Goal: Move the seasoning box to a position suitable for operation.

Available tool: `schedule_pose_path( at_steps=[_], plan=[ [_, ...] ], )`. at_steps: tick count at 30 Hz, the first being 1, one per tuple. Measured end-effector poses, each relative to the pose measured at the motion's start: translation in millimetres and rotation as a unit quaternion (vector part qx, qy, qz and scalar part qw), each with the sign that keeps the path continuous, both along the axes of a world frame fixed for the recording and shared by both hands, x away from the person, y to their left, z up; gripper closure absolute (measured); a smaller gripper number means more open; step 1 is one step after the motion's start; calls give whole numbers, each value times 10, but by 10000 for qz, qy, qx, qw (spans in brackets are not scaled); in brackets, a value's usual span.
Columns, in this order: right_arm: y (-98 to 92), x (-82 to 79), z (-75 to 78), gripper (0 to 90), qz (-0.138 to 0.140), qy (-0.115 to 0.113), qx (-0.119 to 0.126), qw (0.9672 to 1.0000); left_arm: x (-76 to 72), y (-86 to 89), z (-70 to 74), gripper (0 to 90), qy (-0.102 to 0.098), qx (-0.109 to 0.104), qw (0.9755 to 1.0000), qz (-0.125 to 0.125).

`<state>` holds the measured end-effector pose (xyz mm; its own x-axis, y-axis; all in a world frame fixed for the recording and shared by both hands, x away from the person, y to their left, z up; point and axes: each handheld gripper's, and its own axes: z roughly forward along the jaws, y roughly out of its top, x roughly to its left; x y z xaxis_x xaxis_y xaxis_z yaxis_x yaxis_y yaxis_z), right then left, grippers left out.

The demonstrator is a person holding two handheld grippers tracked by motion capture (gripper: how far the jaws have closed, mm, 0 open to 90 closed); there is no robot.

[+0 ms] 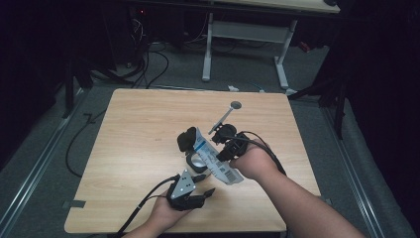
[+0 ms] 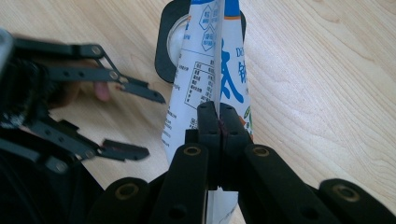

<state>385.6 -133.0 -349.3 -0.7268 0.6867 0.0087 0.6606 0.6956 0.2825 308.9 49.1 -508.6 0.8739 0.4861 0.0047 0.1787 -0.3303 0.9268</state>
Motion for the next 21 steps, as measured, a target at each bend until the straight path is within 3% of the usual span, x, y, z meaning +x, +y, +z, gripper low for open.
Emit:
schedule_pose_path(
  at_steps=[4, 7, 9, 11, 13, 21],
  plan=[
    [-8, 4, 10, 900, 37, -27, -29, 10000, 27, 188, 11, 451, -73, 137, 9998, 122],
    [-17, 4, 12, 900, 10, -12, -22, 10000, 62, 372, 0, 450, -41, 131, 9994, 328],
    [-31, 11, 11, 900, 32, -13, -9, 10000, 82, 517, -19, 450, 16, 19, 9989, 470],
    [-43, 14, 12, 900, 35, -22, -2, 10000, 106, 657, -20, 460, 19, 16, 9981, 623],
    [-58, 9, 12, 900, -20, -9, 19, 10000, 138, 774, -13, 461, -110, 78, 9965, 820],
    [-204, 37, -16, 900, -134, -22, -36, 9999, 259, 1091, -44, 476, 46, -38, 9925, 1225]
  ],
)
